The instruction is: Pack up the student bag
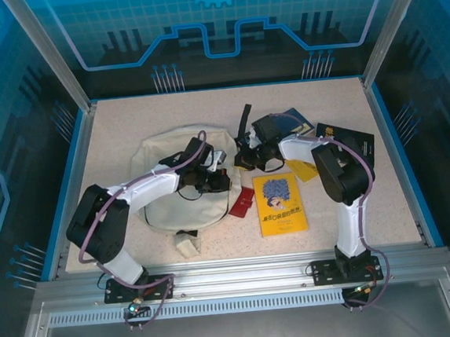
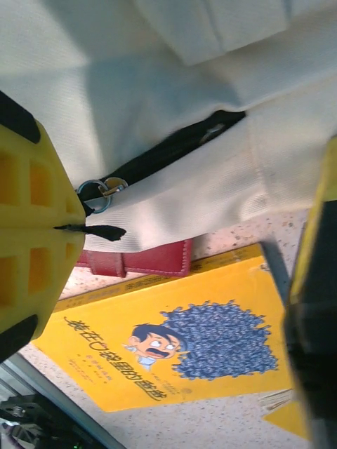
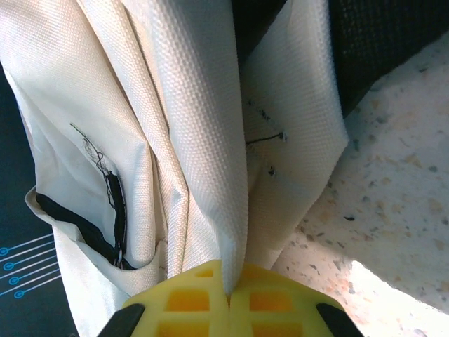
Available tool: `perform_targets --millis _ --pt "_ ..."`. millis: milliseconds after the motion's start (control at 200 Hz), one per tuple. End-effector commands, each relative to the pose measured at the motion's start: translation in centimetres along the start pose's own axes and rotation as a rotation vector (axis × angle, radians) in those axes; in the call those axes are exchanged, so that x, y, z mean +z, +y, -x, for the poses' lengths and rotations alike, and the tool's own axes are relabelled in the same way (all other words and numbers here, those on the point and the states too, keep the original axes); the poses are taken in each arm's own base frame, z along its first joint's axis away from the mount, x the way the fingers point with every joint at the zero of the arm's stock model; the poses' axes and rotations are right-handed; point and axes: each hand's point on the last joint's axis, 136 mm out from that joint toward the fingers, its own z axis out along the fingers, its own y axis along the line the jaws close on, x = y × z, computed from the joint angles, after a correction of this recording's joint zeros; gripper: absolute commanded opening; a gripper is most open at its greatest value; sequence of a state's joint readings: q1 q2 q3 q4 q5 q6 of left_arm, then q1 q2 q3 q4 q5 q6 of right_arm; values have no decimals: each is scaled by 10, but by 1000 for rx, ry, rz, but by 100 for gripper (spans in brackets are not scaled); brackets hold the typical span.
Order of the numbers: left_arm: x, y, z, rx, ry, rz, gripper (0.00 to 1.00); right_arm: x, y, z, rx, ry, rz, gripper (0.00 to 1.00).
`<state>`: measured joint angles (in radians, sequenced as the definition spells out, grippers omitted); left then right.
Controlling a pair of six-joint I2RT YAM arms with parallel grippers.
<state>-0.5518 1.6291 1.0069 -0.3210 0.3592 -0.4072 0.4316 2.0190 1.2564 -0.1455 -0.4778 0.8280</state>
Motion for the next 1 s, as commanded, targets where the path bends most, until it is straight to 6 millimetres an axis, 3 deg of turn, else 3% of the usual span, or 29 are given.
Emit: perform_targets --millis 0,280,445,530,575,660,740,840,995 --pt "-11 -11 -21 38 43 -75 0 5 -4 20 14 -55 -26 1" --pt "-22 -4 -61 32 101 -89 0 5 -6 37 33 -89 -45 0" --pt "-29 4 -69 16 98 -49 0 5 2 47 1 -82 -47 2" --pt "-32 4 -67 16 80 -39 0 1 8 47 -30 -70 -41 10" --pt "-33 4 -64 20 66 -37 0 -5 12 44 -46 -63 -31 20" --pt "-33 4 -55 21 35 -27 0 -18 22 28 -60 -37 -8 42" --pt "-32 0 -46 22 8 -35 0 -31 24 3 -50 -12 2 56" --pt "-30 -3 -36 29 -20 -39 0 -36 19 -35 -6 31 -14 58" --pt "-25 1 -32 34 -17 -20 0 -25 17 -88 52 103 16 57"
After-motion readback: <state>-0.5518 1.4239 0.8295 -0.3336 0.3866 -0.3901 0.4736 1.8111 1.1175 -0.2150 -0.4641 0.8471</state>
